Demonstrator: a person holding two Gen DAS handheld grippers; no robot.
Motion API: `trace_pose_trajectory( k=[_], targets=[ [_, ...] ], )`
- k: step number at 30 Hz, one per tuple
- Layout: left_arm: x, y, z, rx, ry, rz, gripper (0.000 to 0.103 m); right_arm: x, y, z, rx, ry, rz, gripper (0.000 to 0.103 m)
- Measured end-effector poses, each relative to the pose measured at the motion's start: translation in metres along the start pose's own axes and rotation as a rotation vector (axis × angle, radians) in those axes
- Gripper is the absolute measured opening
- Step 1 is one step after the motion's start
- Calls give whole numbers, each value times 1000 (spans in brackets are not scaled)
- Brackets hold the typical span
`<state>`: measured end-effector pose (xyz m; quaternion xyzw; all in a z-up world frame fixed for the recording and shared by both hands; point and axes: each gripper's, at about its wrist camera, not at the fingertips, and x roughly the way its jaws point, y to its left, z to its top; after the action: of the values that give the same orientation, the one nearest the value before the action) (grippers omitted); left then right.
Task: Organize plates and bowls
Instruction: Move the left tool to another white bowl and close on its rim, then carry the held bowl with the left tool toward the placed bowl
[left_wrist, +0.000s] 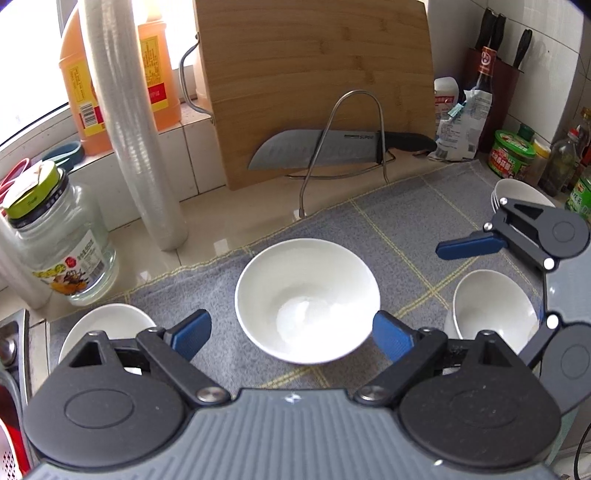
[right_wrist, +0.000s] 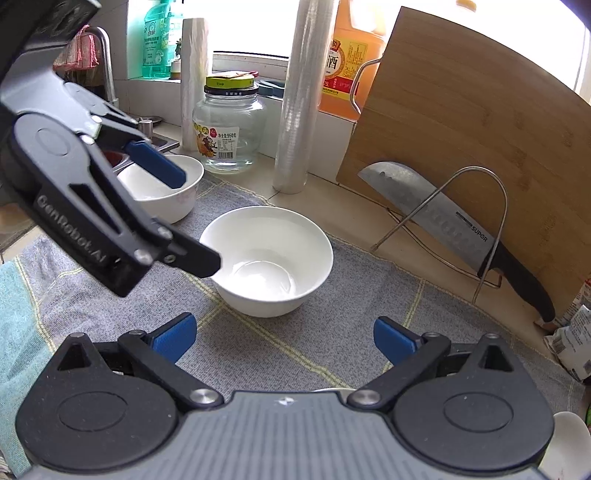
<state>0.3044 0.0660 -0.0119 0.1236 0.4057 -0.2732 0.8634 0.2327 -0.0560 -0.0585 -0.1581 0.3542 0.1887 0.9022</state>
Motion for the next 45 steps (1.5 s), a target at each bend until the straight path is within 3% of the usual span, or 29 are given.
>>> trace_pose_trajectory(
  k=[9, 16, 21, 28, 45],
  targets=[
    [38, 26, 25, -34, 84, -97, 94, 26, 4, 9, -38, 68, 2, 103],
    [54, 31, 28, -9, 119, -64, 93, 44, 5, 18, -60, 94, 18, 103],
    [60, 37, 30, -25, 141, -87, 84, 55, 5, 25, -62, 117, 22, 103],
    [66, 35, 33, -15, 165, -146, 81, 64, 6, 28, -65, 114, 33, 103],
    [71, 36, 34, -6, 186, -174, 73, 71, 3, 30, -67, 90, 61, 93]
  ],
)
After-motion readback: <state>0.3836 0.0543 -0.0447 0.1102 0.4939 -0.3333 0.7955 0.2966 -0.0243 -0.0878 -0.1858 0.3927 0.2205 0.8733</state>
